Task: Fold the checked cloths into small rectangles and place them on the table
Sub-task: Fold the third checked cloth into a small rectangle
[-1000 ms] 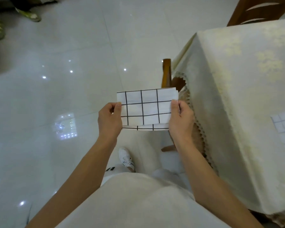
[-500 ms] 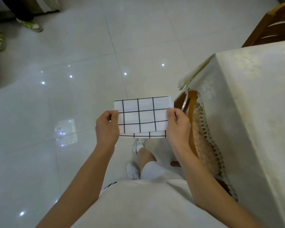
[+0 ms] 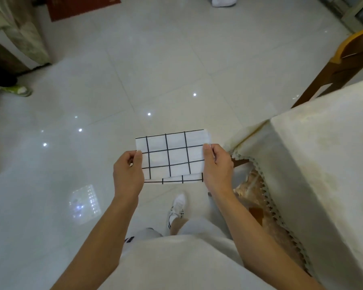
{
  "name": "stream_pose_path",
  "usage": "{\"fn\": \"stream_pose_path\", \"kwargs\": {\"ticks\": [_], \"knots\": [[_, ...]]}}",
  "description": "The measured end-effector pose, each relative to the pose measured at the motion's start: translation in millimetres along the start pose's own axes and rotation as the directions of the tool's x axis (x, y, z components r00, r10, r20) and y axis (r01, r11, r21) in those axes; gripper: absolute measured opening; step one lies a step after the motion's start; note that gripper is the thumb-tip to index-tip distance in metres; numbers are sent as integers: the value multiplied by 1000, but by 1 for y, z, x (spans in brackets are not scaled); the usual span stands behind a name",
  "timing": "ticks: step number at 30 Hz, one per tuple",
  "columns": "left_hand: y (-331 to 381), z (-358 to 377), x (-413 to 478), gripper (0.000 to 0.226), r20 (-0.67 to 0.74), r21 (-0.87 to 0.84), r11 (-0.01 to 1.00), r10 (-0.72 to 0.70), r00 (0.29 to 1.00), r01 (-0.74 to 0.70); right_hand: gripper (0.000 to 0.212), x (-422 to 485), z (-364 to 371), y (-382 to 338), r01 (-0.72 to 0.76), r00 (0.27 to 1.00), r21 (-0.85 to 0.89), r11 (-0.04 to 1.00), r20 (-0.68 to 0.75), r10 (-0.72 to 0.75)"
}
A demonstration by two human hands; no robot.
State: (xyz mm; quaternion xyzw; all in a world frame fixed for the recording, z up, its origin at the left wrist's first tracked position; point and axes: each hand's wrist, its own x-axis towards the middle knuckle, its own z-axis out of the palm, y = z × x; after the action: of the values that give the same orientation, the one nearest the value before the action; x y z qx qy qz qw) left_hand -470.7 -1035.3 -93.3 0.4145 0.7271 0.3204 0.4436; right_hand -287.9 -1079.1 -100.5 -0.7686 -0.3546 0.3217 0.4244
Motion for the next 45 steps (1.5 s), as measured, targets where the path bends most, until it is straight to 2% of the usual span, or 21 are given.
{"fn": "stream_pose_path", "kwargs": {"ticks": [7, 12, 20, 31, 39, 45], "knots": [[54, 41, 62, 19, 130, 17, 998, 59, 990, -62, 41, 65, -5, -22, -19, 991, 53, 998, -128, 26], [84, 69, 112, 21, 190, 48, 994, 92, 977, -103, 38, 111, 2, -32, -94, 977, 71, 993, -184, 106], [152, 120, 231, 19, 301, 68, 991, 90, 949, -116, 37, 218, 35, -65, -145, 948, 65, 987, -277, 158], [277, 183, 370, 16, 488, 64, 984, 117, 865, -169, 39, 354, 64, -131, -225, 861, 129, 966, -438, 259], [318, 241, 397, 17, 611, 95, 966, 135, 780, -241, 41, 402, 44, -137, -246, 776, 236, 940, -533, 337], [343, 312, 407, 18, 678, 108, 943, 161, 717, -314, 40, 447, 10, -125, -266, 715, 267, 926, -589, 376]]}}
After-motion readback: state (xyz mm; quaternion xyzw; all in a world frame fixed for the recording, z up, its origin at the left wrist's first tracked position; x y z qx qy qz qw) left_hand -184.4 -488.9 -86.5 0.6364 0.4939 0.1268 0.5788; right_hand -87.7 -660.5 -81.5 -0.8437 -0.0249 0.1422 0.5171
